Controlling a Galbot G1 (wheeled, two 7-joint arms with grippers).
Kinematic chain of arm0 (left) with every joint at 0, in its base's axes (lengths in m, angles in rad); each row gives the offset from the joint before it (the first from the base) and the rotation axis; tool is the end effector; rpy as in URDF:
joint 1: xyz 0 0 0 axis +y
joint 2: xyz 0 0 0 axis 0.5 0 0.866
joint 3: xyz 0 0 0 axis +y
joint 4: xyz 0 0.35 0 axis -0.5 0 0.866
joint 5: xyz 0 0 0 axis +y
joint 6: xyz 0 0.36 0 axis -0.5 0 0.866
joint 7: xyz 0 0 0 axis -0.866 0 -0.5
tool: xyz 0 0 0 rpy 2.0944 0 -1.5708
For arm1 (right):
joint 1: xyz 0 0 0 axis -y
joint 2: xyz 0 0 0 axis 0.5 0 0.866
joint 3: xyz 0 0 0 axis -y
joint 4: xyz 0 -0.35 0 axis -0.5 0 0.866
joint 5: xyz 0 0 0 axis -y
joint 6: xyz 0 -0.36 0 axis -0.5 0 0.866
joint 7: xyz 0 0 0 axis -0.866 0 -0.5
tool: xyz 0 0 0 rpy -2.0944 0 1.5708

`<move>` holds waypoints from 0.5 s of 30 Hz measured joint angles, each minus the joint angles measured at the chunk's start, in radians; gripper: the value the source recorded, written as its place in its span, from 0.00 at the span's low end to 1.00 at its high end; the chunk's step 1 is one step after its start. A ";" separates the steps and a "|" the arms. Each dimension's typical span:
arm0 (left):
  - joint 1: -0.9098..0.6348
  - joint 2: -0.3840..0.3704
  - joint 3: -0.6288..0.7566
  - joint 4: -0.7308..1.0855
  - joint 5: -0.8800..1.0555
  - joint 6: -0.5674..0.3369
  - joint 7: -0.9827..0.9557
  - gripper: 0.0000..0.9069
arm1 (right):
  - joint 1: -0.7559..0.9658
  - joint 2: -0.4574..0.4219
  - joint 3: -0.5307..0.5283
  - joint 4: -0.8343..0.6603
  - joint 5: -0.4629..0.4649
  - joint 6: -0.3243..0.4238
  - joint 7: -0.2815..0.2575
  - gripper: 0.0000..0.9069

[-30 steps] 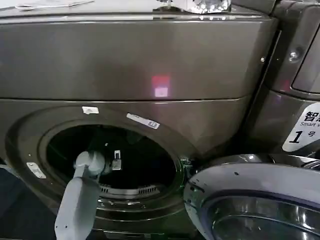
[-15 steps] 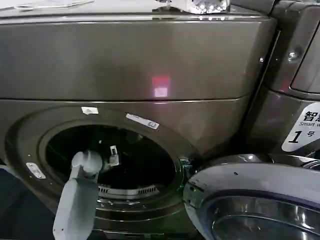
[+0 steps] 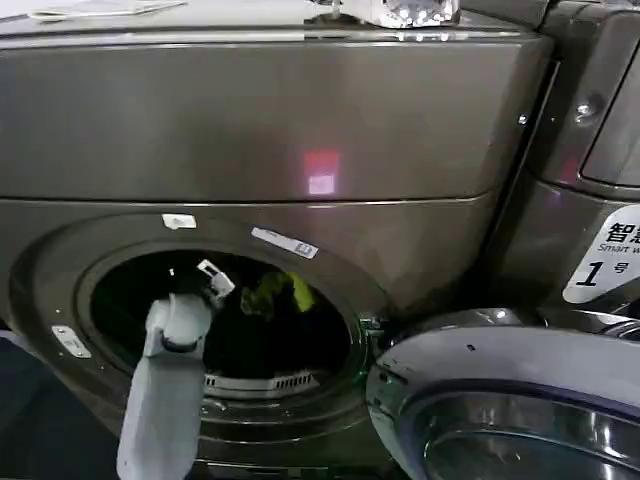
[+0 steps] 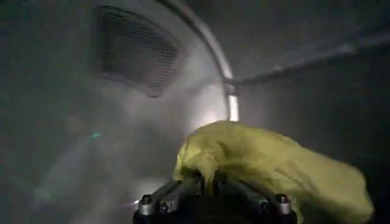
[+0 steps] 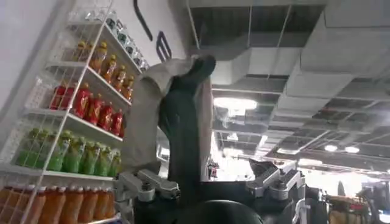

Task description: Grasp the clothes from the dryer.

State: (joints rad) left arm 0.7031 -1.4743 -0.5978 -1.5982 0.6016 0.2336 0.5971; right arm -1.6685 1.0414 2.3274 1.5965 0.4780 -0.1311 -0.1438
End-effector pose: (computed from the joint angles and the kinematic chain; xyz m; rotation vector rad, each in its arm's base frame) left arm 0.4512 0.0593 -0.1952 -0.4487 -2.8665 -0.9782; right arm -0.1358 -0.4743 -0.0470 1.7656 2.2342 -0.5853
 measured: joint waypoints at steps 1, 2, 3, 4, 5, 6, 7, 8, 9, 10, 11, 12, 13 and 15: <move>0.002 -0.006 0.002 -0.005 -0.018 0.013 -0.041 0.00 | 0.000 0.000 0.000 0.001 0.001 0.001 -0.001 1.00; 0.005 -0.013 0.005 -0.011 -0.037 0.028 -0.083 0.00 | -0.001 0.001 0.000 0.001 0.003 0.002 -0.001 1.00; 0.009 -0.020 0.008 -0.017 -0.054 0.038 -0.121 0.00 | -0.002 0.002 0.000 0.002 0.006 0.003 -0.001 1.00; 0.011 -0.028 0.013 -0.024 -0.075 0.050 -0.162 0.00 | -0.002 0.002 0.000 0.003 0.009 0.004 -0.001 1.00; 0.014 -0.035 0.017 -0.029 -0.097 0.059 -0.202 0.00 | -0.003 0.003 0.000 0.003 0.010 0.006 -0.001 1.00; 0.017 -0.042 0.021 -0.034 -0.118 0.065 -0.241 0.00 | -0.003 0.003 0.000 0.003 0.011 0.007 -0.001 1.00; 0.021 -0.049 0.022 -0.037 -0.138 0.071 -0.278 0.00 | -0.004 0.003 0.001 0.003 0.012 0.009 0.000 1.00; 0.023 -0.055 0.024 -0.040 -0.156 0.076 -0.309 0.00 | -0.004 0.003 0.001 0.002 0.012 0.010 0.000 1.00; 0.026 -0.060 0.028 -0.044 -0.179 0.082 -0.342 0.00 | -0.004 0.003 0.001 0.001 0.012 0.012 0.000 1.00; 0.029 -0.066 0.032 -0.050 -0.202 0.086 -0.375 0.00 | -0.004 0.003 0.002 0.000 0.012 0.014 0.000 1.00; 0.033 -0.072 0.036 -0.054 -0.223 0.088 -0.406 0.00 | -0.003 0.004 0.001 0.000 0.013 0.015 0.001 1.00; 0.037 -0.079 0.039 -0.058 -0.242 0.090 -0.434 0.00 | -0.003 0.005 0.002 0.000 0.013 0.017 0.003 1.00; 0.040 -0.085 0.040 -0.061 -0.259 0.090 -0.458 0.00 | -0.003 0.005 0.001 0.001 0.015 0.019 0.004 1.00; 0.046 -0.094 0.043 -0.069 -0.293 0.092 -0.502 0.00 | -0.003 0.006 0.002 0.001 0.017 0.022 0.005 1.00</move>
State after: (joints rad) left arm 0.7489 -1.5681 -0.5549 -1.6670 0.3083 0.3257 0.0948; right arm -1.6714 1.0469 2.3291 1.5977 0.4945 -0.1089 -0.1384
